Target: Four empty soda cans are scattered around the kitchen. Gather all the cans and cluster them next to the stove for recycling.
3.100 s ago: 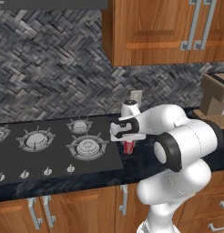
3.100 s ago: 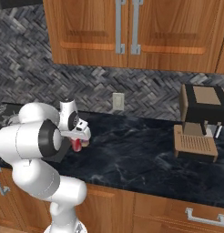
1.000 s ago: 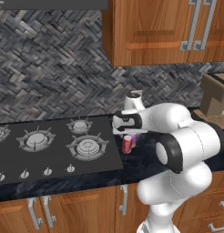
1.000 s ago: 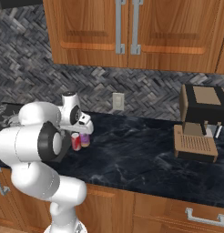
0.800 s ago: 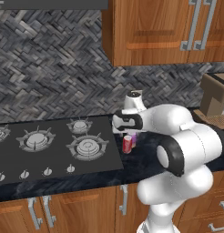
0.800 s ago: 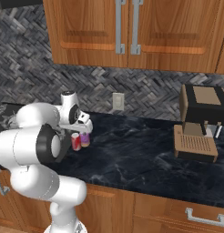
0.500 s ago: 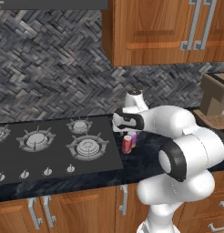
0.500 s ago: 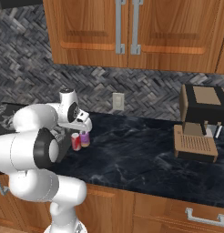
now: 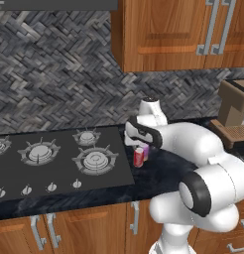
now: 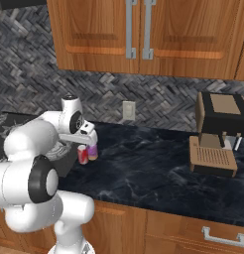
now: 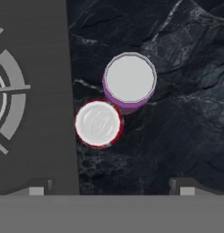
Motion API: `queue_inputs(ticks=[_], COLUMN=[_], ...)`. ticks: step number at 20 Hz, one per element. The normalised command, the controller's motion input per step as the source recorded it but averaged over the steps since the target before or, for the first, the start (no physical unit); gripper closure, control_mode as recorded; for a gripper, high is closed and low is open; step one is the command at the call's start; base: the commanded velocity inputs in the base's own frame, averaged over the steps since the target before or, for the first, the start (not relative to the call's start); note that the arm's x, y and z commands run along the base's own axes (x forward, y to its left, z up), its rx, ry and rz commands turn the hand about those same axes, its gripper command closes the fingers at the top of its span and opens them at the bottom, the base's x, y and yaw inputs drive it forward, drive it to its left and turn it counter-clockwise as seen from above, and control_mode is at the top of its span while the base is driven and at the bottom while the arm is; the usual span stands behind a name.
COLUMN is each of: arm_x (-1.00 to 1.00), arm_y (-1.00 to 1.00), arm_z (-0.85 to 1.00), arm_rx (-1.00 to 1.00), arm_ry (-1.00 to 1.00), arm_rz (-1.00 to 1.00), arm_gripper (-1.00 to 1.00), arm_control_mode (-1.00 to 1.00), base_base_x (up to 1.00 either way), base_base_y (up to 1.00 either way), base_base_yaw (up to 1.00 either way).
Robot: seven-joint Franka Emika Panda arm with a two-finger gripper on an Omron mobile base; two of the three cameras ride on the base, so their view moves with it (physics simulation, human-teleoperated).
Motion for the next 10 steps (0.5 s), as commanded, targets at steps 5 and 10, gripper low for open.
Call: queue_inputs(ticks=[5, 10], arm_x=[-0.56, -0.45], arm_y=[0.01, -0.03], arm_z=[0.0, 0.06], arm_rx=[-0.01, -0.01], arm_ry=[-0.04, -0.07], arm_rz=[0.01, 0.03], arm_gripper=[-1.0, -1.0], arm_control_mode=[-1.0, -1.0], base_base_x=[0.0, 0.0], base_base_y=[0.0, 0.0], base_base_yaw=[0.0, 0.0])
